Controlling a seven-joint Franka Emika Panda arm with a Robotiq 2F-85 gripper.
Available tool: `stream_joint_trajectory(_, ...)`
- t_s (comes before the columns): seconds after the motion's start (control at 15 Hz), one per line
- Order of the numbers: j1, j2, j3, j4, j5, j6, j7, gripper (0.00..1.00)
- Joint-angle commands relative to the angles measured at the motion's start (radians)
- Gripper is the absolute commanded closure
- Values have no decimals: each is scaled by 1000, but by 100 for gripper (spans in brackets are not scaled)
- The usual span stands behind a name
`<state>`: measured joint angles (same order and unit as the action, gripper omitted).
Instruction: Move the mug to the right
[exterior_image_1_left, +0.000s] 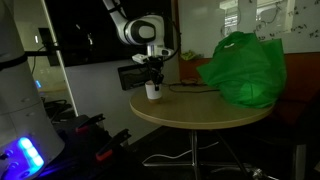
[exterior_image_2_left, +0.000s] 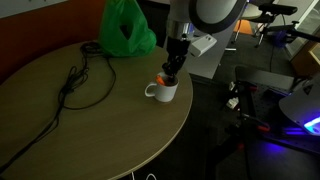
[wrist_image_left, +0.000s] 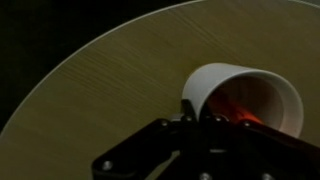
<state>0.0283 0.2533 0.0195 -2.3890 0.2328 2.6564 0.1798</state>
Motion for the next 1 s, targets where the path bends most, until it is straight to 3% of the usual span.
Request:
stream_joint_trajectory(0.0,-23,-46,-30,-10,-25,-26,-1,98)
stream_joint_trajectory(0.53,-116,4,-137,88,-66,-173,16,98)
stream_joint_trajectory(0.93,-114,91,-187,159,-145,-216,72,98)
